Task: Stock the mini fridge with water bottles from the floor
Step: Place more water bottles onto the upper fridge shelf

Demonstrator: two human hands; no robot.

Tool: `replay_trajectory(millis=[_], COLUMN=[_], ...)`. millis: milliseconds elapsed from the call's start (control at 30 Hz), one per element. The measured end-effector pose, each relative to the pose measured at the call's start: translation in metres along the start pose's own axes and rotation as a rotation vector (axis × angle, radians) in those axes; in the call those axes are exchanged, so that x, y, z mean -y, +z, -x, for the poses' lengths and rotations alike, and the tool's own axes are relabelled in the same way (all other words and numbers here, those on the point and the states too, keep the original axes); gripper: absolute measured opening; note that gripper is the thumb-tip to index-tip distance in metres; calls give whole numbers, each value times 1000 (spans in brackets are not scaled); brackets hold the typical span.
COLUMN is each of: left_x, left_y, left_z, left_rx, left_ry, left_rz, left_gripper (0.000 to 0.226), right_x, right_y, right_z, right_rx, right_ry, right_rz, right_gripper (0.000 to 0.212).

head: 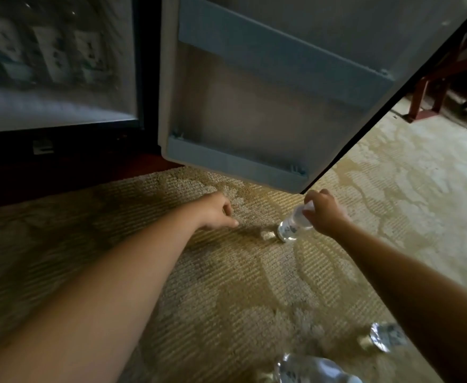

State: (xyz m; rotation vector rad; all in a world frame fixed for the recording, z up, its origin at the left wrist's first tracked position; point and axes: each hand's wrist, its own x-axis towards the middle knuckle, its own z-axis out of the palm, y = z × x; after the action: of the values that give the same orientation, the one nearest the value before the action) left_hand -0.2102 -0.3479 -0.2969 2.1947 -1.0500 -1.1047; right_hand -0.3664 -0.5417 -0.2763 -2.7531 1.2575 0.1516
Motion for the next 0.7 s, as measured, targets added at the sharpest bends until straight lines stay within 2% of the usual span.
replay_trajectory(millis=[267, 533, 600, 700], left_x=[33, 107, 126, 142], left_y=[-21, -66, -77, -96], left_z=[40, 110, 132, 162], left_rx=[64, 28, -24, -117], left_ry=[-28, -102, -76, -16], left_rz=[-65, 10, 67, 179], left_gripper=[64, 83, 82, 68], right_x=[99, 212, 239, 277], right_y=[-2, -44, -60, -85], right_z=[52, 89, 93, 98], right_rx=[162, 144, 127, 109], right_ry=[-472, -817, -892, -979], right_rz=[11, -85, -119, -189], right_gripper=[16, 28, 29, 26])
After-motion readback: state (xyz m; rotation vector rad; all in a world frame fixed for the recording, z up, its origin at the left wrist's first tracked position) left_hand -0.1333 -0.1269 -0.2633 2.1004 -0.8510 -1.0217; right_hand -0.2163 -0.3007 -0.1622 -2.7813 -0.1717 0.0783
